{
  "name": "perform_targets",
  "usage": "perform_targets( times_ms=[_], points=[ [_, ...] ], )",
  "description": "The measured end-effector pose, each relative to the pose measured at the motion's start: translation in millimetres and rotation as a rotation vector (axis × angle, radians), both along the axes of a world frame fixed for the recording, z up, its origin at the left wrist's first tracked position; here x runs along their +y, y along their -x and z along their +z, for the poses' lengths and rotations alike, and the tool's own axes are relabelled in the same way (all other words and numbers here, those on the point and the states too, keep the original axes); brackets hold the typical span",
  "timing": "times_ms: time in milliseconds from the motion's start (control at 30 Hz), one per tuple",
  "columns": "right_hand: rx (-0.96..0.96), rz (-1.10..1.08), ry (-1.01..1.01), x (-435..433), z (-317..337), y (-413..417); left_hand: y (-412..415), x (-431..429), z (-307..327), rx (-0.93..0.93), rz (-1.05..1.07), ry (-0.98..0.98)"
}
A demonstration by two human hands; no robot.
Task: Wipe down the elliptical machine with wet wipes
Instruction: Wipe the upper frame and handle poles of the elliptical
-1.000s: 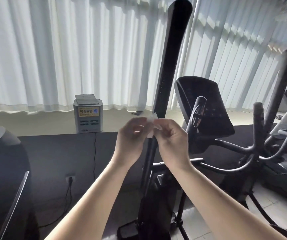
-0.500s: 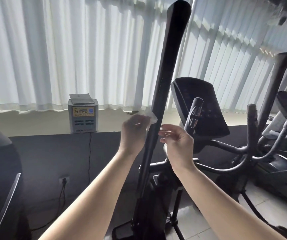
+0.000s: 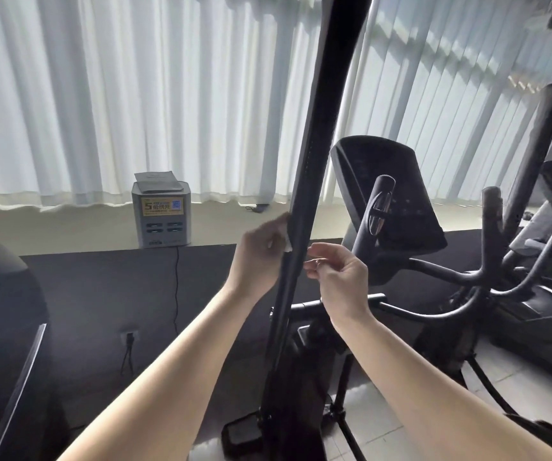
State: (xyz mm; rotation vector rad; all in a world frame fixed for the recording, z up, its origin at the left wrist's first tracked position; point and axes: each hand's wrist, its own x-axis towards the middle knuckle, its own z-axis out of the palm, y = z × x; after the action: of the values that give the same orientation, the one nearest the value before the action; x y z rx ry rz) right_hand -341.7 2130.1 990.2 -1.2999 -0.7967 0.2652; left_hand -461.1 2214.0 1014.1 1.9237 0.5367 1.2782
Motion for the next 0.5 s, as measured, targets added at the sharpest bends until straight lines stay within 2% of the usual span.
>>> perform_targets(
  times_ms=[133,267,300,367,433,500],
  points=[
    [-0.012,-0.001,0.013,-1,-5,3,1,-2,-32,0.057,0.083,0.151],
    [-0.015,0.014,0.033,-3,-11,7,6,-14,-81,0.182,0.061,0.261],
    [-0.019,0.02,0.035,-4,-12,8,7,-18,-87,0.169,0.06,0.293],
    [-0.029,0.03,0.035,-4,-11,8,8,-22,-81,0.022,0.054,0.349],
    [-0.026,0.026,0.04,-5,-11,6,6,-25,-63,-0.131,0.078,0.352],
    [-0.01,0.006,0.054,-5,-12,3,5,-32,-50,-0.193,0.081,0.346]
  ],
)
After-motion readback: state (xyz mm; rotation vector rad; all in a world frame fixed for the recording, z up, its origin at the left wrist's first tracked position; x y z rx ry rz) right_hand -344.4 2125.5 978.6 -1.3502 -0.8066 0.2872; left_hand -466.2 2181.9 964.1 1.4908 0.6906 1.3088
